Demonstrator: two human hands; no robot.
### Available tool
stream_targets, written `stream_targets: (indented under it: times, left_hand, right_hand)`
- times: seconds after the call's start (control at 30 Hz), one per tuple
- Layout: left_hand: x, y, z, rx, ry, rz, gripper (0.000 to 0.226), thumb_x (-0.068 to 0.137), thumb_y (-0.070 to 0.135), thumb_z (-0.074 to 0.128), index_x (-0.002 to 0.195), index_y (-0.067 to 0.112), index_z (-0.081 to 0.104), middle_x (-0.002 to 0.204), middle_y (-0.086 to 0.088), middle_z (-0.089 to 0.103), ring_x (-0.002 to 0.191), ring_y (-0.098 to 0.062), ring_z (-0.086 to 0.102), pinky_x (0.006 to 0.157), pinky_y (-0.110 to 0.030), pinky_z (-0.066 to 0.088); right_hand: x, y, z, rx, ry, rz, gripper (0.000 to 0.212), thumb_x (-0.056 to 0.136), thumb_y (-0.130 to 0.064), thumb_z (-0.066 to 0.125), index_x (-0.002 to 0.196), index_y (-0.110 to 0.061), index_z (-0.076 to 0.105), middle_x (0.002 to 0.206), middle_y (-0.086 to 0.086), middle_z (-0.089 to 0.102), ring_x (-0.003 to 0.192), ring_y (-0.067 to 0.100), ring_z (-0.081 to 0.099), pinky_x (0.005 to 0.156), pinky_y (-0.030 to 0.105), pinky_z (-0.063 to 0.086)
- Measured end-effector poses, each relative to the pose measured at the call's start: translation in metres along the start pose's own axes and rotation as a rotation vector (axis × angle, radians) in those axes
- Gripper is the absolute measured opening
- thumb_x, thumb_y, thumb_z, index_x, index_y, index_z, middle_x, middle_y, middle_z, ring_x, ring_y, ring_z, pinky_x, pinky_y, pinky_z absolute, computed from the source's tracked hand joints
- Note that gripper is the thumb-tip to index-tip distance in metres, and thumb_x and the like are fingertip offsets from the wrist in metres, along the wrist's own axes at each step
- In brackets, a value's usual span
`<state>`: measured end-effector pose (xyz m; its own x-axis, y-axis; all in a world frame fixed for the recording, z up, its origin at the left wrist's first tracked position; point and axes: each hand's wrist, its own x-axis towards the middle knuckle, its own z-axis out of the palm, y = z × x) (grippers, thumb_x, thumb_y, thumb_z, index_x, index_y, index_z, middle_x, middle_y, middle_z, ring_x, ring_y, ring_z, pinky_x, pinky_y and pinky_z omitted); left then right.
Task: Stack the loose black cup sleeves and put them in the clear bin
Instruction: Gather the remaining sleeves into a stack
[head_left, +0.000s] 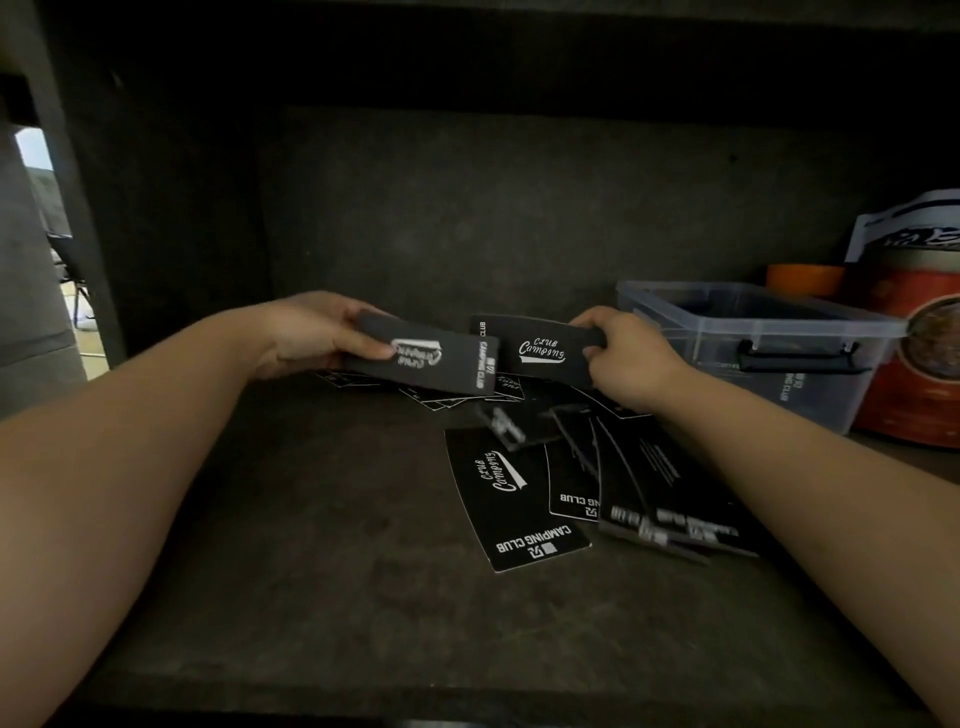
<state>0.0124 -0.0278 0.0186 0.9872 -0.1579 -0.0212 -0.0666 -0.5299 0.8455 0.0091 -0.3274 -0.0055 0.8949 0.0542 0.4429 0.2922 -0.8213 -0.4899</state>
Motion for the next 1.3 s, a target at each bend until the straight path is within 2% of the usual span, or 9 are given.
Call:
stream_targets:
  times: [0.1,0.23,0.47,0.67,0.77,0.87,1.03,1.17,1.3]
  left_hand:
    - [0.002,-0.003,-0.002,-0.157,0.206,0.054,0.021,0.084,0.005,0.068,0.095,0.022,0.072,0.109,0.001,0.069,0.108,-0.014,0.061,0.098,-0.031,0.047]
    - [0.004,-0.003,0.001,-0.21,0.287,0.093,0.026,0.092,0.001,0.057,0.087,0.021,0.073,0.108,-0.002,0.068,0.1,-0.012,0.065,0.083,-0.024,0.052]
    - [-0.004,0.008,0.014,-0.188,-0.037,0.23,0.034,0.09,0.002,0.06,0.11,0.027,0.072,0.123,0.004,0.065,0.113,-0.013,0.063,0.093,-0.026,0.052]
    - [0.006,0.007,0.029,0.05,0.296,0.431,0.054,0.087,-0.003,0.066,0.127,0.031,0.051,0.108,-0.002,0.066,0.087,-0.01,0.067,0.067,-0.02,0.056]
    - [0.011,0.003,0.034,0.558,0.399,0.354,0.076,0.083,0.025,0.076,0.145,0.031,0.032,0.098,-0.001,0.065,0.082,-0.013,0.065,0.074,-0.03,0.053]
    - [0.01,0.008,0.042,0.813,0.377,0.244,0.051,0.086,0.051,0.066,0.129,0.025,0.056,0.094,0.006,0.06,0.085,-0.012,0.058,0.072,-0.03,0.048]
    - [0.007,0.011,0.042,0.749,0.276,0.221,0.043,0.087,0.058,0.058,0.11,0.023,0.065,0.092,0.006,0.063,0.082,-0.007,0.057,0.068,-0.026,0.043]
    - [0.006,0.011,0.05,0.409,0.237,0.358,0.067,0.086,0.046,0.067,0.143,0.03,0.035,0.124,0.011,0.047,0.112,-0.008,0.049,0.095,-0.024,0.04]
    - [0.011,0.009,0.055,0.244,0.218,0.456,0.065,0.082,0.034,0.074,0.136,0.041,0.04,0.128,0.009,0.049,0.114,-0.01,0.053,0.097,-0.03,0.047]
  right_hand:
    - [0.0,0.001,0.0,0.047,-0.001,0.007,0.03,0.091,-0.002,0.048,0.113,-0.019,0.06,0.101,0.003,0.061,0.092,0.022,0.062,0.079,0.031,0.05]
    - [0.001,0.001,0.001,0.09,-0.011,0.026,0.03,0.091,-0.001,0.048,0.11,-0.02,0.061,0.1,0.004,0.063,0.092,0.024,0.064,0.084,0.039,0.055]
    - [0.004,0.004,0.004,0.322,-0.035,0.129,0.027,0.093,-0.001,0.046,0.103,-0.021,0.061,0.087,-0.004,0.062,0.077,0.014,0.062,0.078,0.035,0.058]
    - [0.003,0.0,0.006,0.451,-0.094,0.136,0.02,0.098,-0.008,0.046,0.105,-0.016,0.063,0.094,-0.001,0.064,0.083,0.013,0.064,0.075,0.024,0.055]
    - [0.002,-0.001,0.01,0.446,-0.141,0.079,0.019,0.099,-0.012,0.046,0.099,-0.02,0.064,0.097,0.003,0.066,0.086,0.018,0.066,0.08,0.028,0.055]
    - [-0.001,-0.004,0.011,0.452,-0.194,-0.006,0.016,0.099,-0.025,0.049,0.097,-0.02,0.065,0.098,0.002,0.068,0.087,0.019,0.068,0.081,0.03,0.056]
    - [-0.005,-0.009,0.012,0.238,-0.269,-0.143,0.013,0.096,-0.016,0.055,0.105,-0.023,0.06,0.098,0.0,0.067,0.082,0.013,0.069,0.073,0.025,0.057]
    - [-0.009,-0.016,0.012,0.294,-0.279,-0.137,0.021,0.099,-0.01,0.044,0.111,-0.02,0.058,0.096,0.0,0.065,0.072,0.008,0.065,0.063,0.016,0.051]
    - [-0.012,-0.023,0.014,0.284,-0.311,-0.159,0.025,0.095,-0.008,0.045,0.113,-0.021,0.058,0.105,0.005,0.066,0.091,0.022,0.066,0.081,0.035,0.057]
